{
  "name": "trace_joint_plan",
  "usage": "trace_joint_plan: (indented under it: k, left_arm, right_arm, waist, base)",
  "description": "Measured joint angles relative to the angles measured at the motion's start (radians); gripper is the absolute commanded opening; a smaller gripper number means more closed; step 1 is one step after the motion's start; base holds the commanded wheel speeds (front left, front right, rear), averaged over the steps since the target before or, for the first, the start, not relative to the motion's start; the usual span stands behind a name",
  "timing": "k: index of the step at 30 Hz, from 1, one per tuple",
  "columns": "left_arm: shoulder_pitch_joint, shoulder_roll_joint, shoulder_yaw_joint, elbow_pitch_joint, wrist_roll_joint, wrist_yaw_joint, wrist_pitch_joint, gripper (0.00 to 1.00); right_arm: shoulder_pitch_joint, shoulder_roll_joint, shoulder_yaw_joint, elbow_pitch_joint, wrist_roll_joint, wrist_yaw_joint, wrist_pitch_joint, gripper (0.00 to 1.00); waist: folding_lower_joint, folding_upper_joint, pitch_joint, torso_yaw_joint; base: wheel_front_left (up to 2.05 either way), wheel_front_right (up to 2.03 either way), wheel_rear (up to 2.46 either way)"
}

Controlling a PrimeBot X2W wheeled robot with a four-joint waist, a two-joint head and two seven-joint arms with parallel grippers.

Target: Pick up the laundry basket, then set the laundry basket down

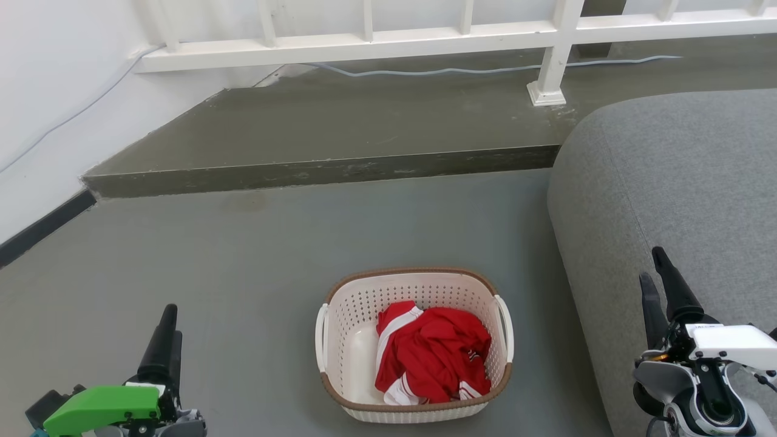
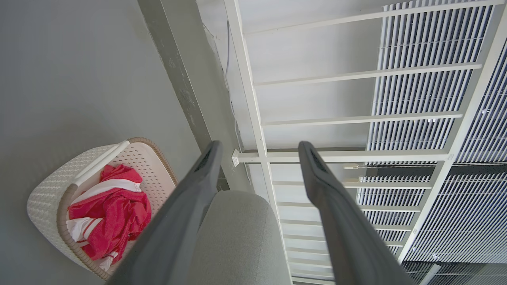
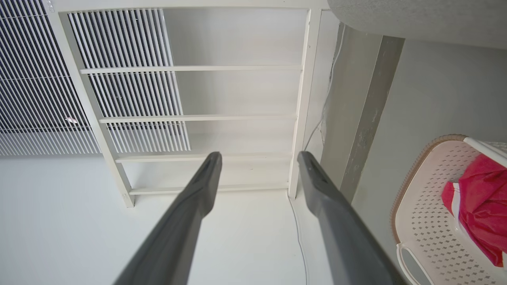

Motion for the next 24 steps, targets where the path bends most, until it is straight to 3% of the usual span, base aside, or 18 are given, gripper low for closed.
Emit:
trace_joint_plan:
  k: [14, 24]
  left_arm:
    - [-0.004, 0.018, -0.045, -0.011, 0.16, 0.0, -0.046, 1.0]
    - [-0.024, 0.038, -0.07, -0.034, 0.383, 0.01, -0.077, 1.0]
  right_arm:
    - [-0.012, -0.032, 0.06, -0.033, -0.113, 0.0, -0.052, 1.0]
    - [-0.027, -0.074, 0.114, -0.038, -0.284, 0.0, -0.093, 1.0]
  waist:
    - [0.0, 0.0, 0.005, 0.0]
    - [0.0, 0.0, 0.011, 0.0]
  base:
    - [0.0, 0.0, 0.0]
    - [0.0, 0.0, 0.0]
